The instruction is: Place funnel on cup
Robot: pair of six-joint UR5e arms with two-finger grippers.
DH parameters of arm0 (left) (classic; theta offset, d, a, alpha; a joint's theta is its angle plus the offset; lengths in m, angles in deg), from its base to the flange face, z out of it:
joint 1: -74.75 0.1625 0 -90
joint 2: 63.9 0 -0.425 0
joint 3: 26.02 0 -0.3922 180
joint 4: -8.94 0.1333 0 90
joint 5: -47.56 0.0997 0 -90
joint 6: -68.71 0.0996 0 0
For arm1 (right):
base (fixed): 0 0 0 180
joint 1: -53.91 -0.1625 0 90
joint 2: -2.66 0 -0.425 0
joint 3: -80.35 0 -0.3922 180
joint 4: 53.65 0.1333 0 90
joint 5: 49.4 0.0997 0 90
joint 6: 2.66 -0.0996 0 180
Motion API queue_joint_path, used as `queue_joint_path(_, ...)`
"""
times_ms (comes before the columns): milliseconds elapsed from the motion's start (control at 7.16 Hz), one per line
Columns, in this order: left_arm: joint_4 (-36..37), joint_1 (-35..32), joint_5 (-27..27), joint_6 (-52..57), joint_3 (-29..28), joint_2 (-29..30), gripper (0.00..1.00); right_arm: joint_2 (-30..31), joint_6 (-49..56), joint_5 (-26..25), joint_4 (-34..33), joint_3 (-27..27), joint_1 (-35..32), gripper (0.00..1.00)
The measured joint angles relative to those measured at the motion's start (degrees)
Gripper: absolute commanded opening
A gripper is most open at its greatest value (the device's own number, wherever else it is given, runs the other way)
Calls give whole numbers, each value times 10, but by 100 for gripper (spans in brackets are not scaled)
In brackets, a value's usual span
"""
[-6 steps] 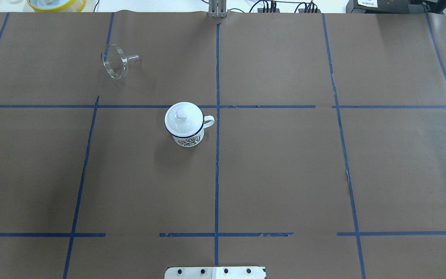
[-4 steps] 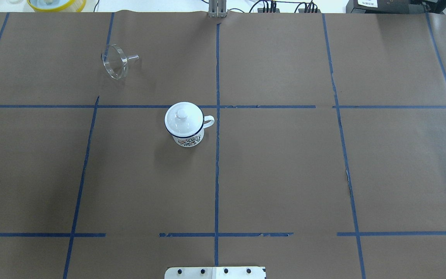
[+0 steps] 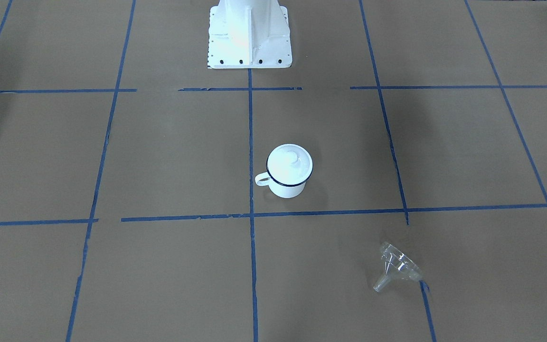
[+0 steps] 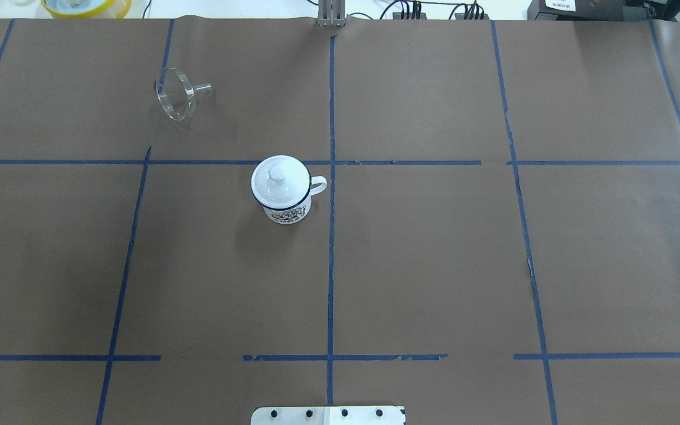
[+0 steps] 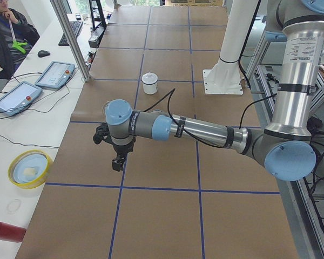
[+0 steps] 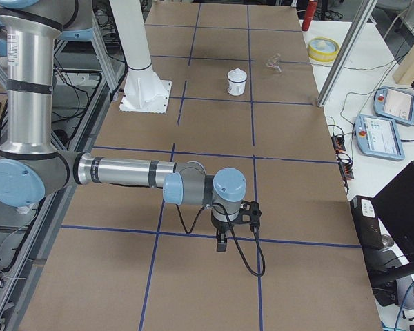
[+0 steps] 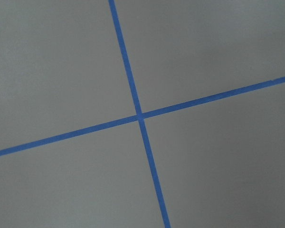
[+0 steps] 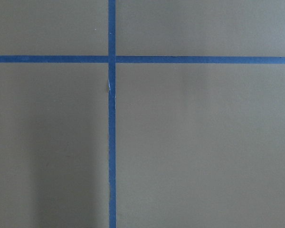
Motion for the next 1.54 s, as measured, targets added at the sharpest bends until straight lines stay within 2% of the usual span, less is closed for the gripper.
queue_joint_path(279,-19,0,15,-20,5,58,100,0,0,0,0,0,0,100)
queue_joint_path(559,-66,10,20,-144,31,79,100,0,0,0,0,0,0,100)
queue_joint_path(699,-85,49,31,-228,54,92,100,0,0,0,0,0,0,100)
queue_joint_path(978,-83,178,59,-386,76,153,100,0,0,0,0,0,0,100)
queue_joint_path(1257,-39,279,71,-580,83,232,100,0,0,0,0,0,0,100)
queue_joint_path(1537,47,372,109,-714,62,336,100,0,0,0,0,0,0,100)
